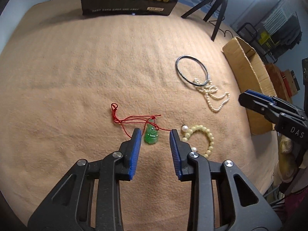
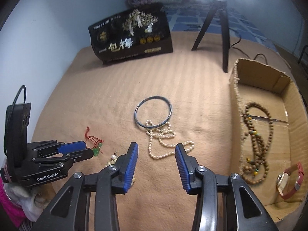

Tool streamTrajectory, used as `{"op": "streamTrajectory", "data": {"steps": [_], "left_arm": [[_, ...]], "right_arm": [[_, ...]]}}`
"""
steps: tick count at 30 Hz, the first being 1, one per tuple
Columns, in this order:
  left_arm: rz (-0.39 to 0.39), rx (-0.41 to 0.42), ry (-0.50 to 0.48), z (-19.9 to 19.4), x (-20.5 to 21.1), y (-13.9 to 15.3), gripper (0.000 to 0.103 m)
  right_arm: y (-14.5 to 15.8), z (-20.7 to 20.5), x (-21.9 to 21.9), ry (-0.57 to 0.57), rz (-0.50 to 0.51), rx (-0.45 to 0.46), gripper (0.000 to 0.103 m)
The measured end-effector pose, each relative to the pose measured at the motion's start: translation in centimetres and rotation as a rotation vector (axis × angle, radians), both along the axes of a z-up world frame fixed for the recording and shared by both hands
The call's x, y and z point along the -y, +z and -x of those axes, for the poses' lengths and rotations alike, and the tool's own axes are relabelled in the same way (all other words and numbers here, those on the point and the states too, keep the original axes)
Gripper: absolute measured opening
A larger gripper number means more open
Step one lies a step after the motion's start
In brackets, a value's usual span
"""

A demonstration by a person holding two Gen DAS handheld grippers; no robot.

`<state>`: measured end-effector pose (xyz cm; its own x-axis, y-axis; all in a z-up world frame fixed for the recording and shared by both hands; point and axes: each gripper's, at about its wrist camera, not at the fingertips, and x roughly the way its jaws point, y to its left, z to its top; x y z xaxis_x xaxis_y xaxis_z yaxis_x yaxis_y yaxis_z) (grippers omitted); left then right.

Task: Organize jewelry
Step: 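Grasp the green jade pendant with the left tool while the right tool grasps the pearl necklace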

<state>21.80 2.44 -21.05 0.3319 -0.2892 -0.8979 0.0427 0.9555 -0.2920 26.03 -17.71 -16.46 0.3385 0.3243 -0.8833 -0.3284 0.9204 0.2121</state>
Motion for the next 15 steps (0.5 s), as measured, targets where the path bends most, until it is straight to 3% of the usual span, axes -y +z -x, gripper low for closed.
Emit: {"op": "streamTrajectory", "data": {"steps": [8,15], "left_arm": [[0.018,-0.016,0.022,-0.9,-0.5,-1.0,0.030],[-0.032,-0.014,-0.003,-1.5,0.7,-1.7,0.030]], "right_arm": [[-2.6,-1.6,-1.4,0.009,0.052,-0.051,0.042],[-3.5,-2.5,-1.5,0.001,0.061,-0.065,0.042]]}}
